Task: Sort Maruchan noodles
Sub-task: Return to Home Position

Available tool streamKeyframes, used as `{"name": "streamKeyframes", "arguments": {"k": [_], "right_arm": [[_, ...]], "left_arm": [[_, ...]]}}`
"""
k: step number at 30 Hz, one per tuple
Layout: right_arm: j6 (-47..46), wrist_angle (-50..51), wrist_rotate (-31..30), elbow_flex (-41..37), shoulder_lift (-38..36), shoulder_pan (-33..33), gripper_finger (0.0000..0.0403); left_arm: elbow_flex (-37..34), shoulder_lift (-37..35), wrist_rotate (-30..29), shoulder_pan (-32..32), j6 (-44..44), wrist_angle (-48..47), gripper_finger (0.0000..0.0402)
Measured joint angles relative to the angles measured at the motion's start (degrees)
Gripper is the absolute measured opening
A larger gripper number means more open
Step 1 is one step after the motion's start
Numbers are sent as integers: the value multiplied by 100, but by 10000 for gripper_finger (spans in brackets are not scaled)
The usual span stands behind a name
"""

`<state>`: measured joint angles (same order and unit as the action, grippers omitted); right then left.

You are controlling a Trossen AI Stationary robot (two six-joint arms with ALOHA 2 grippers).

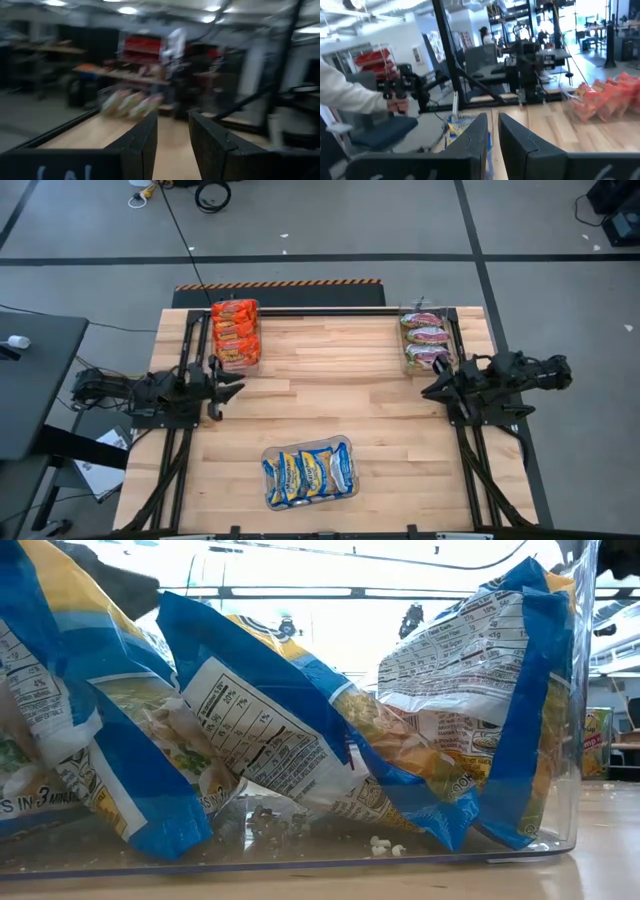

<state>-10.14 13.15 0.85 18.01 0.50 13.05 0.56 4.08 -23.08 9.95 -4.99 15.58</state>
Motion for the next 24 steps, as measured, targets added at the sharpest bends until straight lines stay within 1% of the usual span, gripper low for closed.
{"name": "streamKeyframes", "arguments": {"k": [2,3,5,7,10,12,14,19,21,23,24], "right_arm": [[-114,-195,-44,-42,77,-8,53],[-187,-135,-67,-125,-29,-26,53],[-229,-272,-90,-292,-31,-69,53],[-231,-667,-32,-576,-40,-139,53],[-404,-1438,50,-1234,-34,-315,53],[-618,-2253,292,-1700,-36,-469,53],[-752,-2191,552,-1742,-11,-653,53],[-802,-2154,602,-1765,-25,-1225,53],[-720,-1993,627,-1765,-21,-1342,53],[-586,-1537,624,-1764,-17,-1373,53],[-475,-1514,518,-1761,52,-1355,53]], "left_arm": [[0,-73,512,-17,98,129,117],[-2,-133,837,-43,128,192,117],[0,-177,1320,-128,64,128,117],[-9,-216,1425,-237,-136,-206,117],[-9,-195,1459,-465,-344,-516,117],[-11,-190,1683,-683,-342,-495,117],[-11,-195,2028,-939,-376,-461,117],[-13,-188,2884,-1574,-612,-700,117],[-13,-187,3080,-1744,-513,-877,117],[-13,-188,3116,-1816,-508,-1131,117],[-13,-181,3096,-1815,-522,-1201,117]]}}
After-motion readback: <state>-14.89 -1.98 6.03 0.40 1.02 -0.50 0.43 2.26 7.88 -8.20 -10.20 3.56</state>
